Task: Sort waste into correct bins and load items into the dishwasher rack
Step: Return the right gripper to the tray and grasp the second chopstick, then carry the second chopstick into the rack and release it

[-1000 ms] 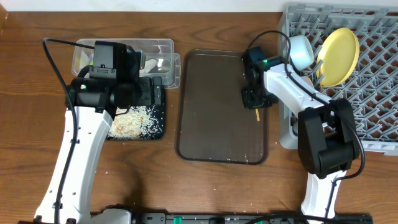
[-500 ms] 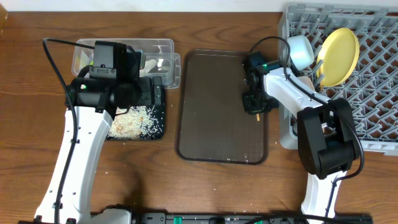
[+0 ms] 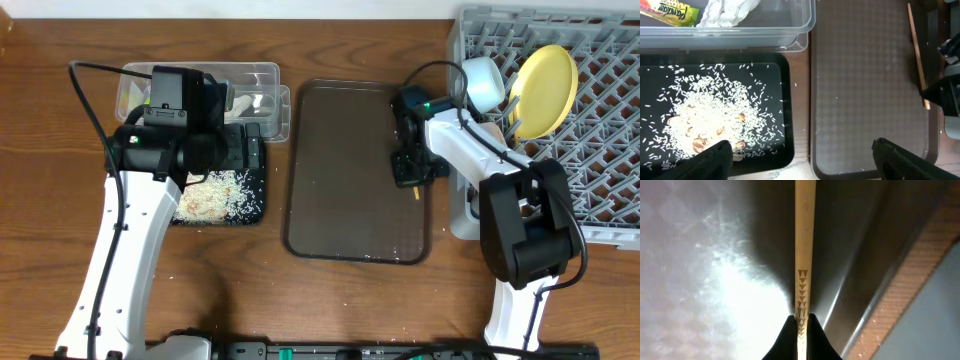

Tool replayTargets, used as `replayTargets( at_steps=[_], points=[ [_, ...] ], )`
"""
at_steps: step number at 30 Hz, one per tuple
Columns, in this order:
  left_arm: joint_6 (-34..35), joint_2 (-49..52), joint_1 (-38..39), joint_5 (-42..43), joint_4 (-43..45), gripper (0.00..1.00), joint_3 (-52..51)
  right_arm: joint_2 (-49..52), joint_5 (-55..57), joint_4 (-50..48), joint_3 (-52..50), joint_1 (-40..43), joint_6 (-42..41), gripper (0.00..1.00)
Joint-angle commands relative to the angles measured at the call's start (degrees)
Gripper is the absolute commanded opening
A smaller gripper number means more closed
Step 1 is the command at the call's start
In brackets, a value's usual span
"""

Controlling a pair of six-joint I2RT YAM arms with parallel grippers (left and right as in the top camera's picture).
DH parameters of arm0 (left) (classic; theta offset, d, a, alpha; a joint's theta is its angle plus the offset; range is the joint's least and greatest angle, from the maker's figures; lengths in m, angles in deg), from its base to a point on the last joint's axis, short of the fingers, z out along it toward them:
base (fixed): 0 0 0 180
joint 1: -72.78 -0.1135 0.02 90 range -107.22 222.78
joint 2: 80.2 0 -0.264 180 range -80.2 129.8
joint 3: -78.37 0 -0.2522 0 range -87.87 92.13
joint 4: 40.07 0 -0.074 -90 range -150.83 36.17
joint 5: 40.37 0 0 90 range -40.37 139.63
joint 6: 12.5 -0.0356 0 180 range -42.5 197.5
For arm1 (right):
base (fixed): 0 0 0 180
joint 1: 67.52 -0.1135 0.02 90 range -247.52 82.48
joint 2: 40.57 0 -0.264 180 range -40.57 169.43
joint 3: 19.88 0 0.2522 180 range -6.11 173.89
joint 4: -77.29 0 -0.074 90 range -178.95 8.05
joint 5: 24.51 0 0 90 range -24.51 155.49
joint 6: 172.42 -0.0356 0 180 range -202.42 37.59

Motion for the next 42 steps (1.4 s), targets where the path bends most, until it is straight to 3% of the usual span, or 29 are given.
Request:
replayTargets(
  at_steps=[1,12,21,32,42],
  points=[
    [-0.11,0.35,0.02,-0.37,0.00,0.91,0.72,-3.63,0.07,1.97,5.14,0.39,1.53,0.01],
    [-0.11,0.35,0.02,-0.37,0.02,0.91,0.72,-15.08,4.28,5.07,7.67,1.36,1.66,0.01],
    [-0.11,0.35,0.02,-0.39,0.02,0.91,0.72,-26.58,16.81,10.47,7.65,10.71,2.01,0.01],
    [-0.11,0.35,0.02,-0.37,0.00,0.91,0.72,-26.03,18.10,9.66,1.81,22.62,9.20,0.01],
    [-0.11,0.35,0.02,-0.37,0.00,0.91,0.72,-25.97,18.08,4.63,-5.11,24.87,12.26,0.01]
  ],
)
